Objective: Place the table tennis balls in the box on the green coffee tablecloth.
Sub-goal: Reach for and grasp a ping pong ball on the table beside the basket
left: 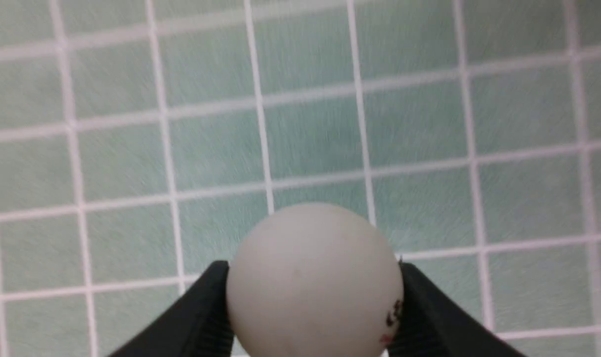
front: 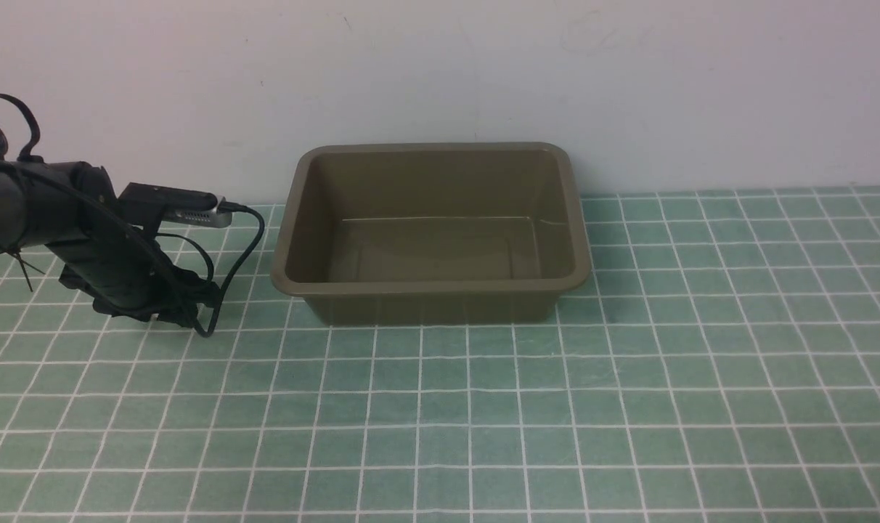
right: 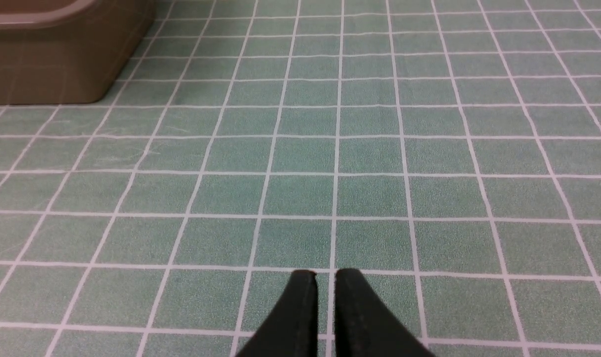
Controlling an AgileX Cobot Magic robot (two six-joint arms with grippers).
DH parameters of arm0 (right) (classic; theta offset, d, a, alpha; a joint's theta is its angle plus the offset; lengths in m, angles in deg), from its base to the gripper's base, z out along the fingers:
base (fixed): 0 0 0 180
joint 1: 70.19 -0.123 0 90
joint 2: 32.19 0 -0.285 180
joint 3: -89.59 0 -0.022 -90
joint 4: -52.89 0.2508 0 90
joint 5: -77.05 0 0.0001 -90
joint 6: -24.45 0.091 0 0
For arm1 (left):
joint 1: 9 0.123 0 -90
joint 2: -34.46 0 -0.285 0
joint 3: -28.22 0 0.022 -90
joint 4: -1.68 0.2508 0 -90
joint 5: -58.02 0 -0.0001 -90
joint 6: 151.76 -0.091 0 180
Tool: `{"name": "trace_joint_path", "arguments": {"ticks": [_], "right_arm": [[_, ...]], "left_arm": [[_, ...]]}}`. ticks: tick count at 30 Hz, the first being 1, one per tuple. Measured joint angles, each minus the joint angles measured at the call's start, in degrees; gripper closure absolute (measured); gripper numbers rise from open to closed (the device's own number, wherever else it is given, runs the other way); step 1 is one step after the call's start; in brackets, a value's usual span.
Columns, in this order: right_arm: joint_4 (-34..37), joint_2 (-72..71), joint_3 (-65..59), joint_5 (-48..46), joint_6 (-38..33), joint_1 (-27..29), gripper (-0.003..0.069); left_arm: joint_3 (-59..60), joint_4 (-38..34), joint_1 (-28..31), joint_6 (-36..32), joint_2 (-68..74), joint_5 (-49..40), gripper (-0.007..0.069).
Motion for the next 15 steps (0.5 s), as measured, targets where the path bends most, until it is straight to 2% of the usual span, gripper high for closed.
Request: {"name": "trace_joint_path", "arguments": {"ticks": [8, 15], "right_arm": [[0.00, 0.00, 0.00, 0.00, 0.00, 0.00, 0.0615], [0.00, 0.00, 0.00, 0.00, 0.00, 0.00, 0.0615]], "left_arm": [[-6.65, -8.12, -0.55, -2.12, -6.23, -7.37, 0.0272], [-7.09, -13.50, -5.73, -7.68, -6.40, -8.72, 0.0272]]}}
